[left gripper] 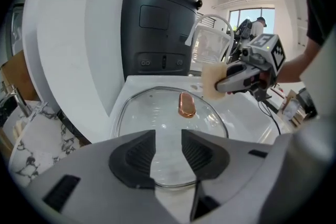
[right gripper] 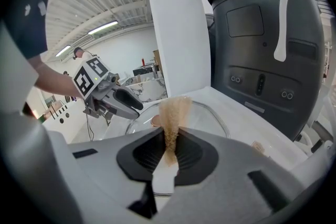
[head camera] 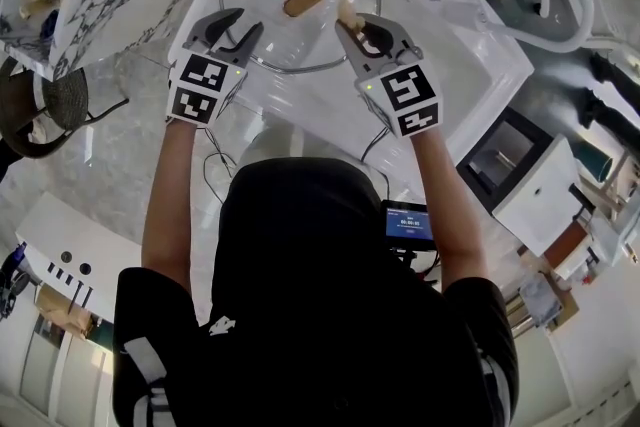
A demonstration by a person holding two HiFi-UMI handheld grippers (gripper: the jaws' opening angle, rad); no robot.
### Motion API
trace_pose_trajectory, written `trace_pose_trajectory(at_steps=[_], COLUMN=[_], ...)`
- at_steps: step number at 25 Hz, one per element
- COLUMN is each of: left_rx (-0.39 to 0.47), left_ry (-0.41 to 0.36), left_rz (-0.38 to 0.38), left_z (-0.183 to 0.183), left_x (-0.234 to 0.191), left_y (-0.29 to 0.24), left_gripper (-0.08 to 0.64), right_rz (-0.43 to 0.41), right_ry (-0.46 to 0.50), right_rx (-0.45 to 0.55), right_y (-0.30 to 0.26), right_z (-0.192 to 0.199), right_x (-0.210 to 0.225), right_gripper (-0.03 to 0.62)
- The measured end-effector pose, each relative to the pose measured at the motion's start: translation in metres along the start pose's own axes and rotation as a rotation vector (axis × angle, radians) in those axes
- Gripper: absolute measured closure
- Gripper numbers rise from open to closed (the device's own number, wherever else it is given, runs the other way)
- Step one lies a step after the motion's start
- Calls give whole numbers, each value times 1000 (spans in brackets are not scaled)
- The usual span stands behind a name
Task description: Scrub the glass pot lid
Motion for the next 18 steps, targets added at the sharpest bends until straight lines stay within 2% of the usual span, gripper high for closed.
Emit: trace_pose_trajectory(at_steps=[9, 13, 18], left_rx=[-73, -110, -132], left_ry=[-154, -226, -261], left_rz=[75, 108, 125], left_z=[-5, -4, -3], left_x=[-8, -7, -5], left_y=[-20, -28, -35], left_gripper=[284, 255, 245], right_rz=[-8, -12, -10], right_ry=[-1, 5, 14], right_rx=[5, 0, -10], right_y=[-4, -6, -7], right_z=[4, 6, 9], right_x=[1, 1, 3], right_gripper=[569, 569, 568])
Point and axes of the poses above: the fingertips, and each gripper's own axes: y backward along the fingers, x to its right, z out of its underside, the point moved 8 cm from there along y, backward along the fingers, and after that the axes turned 13 degrees about -y, right-handed, at the moved point
